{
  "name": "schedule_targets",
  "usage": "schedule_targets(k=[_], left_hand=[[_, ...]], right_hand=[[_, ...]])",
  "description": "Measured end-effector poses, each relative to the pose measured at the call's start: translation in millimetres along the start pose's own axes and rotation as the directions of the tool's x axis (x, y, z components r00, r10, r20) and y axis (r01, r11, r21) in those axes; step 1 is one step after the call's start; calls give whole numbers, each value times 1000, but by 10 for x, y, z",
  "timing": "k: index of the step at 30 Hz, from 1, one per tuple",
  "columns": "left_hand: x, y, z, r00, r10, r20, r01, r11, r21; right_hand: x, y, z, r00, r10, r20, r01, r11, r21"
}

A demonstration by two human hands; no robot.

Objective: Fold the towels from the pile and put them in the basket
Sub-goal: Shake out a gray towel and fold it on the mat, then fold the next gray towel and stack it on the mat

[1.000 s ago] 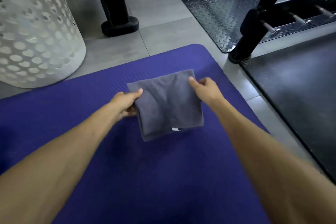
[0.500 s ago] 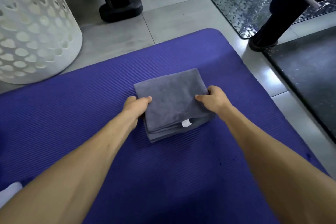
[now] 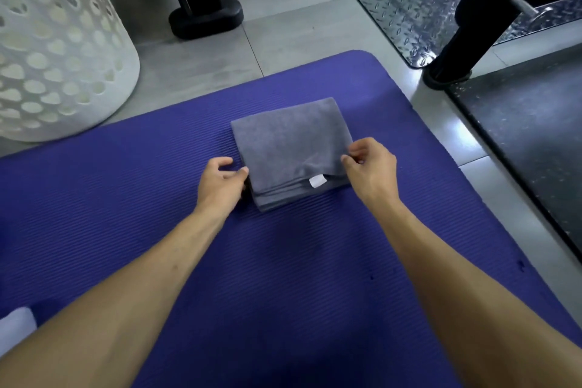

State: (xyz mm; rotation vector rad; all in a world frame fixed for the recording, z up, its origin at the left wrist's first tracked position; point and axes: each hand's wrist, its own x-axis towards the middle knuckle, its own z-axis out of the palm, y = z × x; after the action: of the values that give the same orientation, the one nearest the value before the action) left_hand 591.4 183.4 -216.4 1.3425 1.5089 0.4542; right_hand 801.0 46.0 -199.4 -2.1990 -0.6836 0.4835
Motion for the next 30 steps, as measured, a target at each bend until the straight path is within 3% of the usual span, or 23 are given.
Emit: schedule_targets(k=[2, 4, 6, 9, 13, 17, 20, 23, 25, 28, 30], left_hand=[[-241, 9, -144, 994, 57, 95, -54, 998, -32], [-499, 12, -363, 983, 106, 148, -103, 994, -27], [-735, -29, -651, 975, 120, 185, -122, 992, 1], [-1062, -170, -1196, 977, 110, 180, -116, 993, 25], [-1503, -356, -2020, 993, 69, 94, -74, 996, 43], [-1923, -651, -2833, 1000, 14, -2, -14, 998, 55], [-2160, -959, -3315, 1000, -2, -29, 5, 993, 121], [-2348, -1302, -3784, 988, 26, -153, 2, 984, 179], [-2332, -1538, -4020, 970, 98, -221, -16, 939, 344], [-2173, -1826, -4328, 945, 210, -249, -31, 818, 574], [-2061, -1918, -4492, 932, 210, -294, 39, 752, 658]], right_hand=[[-153, -42, 5, 993, -108, -45, 105, 992, -71], [-356, -170, 26, 987, -153, -48, 153, 988, -4], [-619, -338, 96, 989, -128, 80, 119, 987, 108], [-1110, -634, 278, 935, -167, 312, 139, 984, 110], [-1765, -1139, 441, 801, -247, 545, 239, 967, 86], [-2319, -1786, 543, 590, -320, 741, 492, 870, -16], [-2661, -2174, 634, 495, -346, 797, 596, 802, -22], [-3071, -2513, 813, 422, -366, 829, 645, 764, 9], [-3271, -2666, 941, 409, -384, 828, 640, 767, 39], [-3433, -2773, 1129, 464, -393, 794, 561, 824, 81], [-3526, -2849, 1264, 499, -392, 773, 509, 854, 104]])
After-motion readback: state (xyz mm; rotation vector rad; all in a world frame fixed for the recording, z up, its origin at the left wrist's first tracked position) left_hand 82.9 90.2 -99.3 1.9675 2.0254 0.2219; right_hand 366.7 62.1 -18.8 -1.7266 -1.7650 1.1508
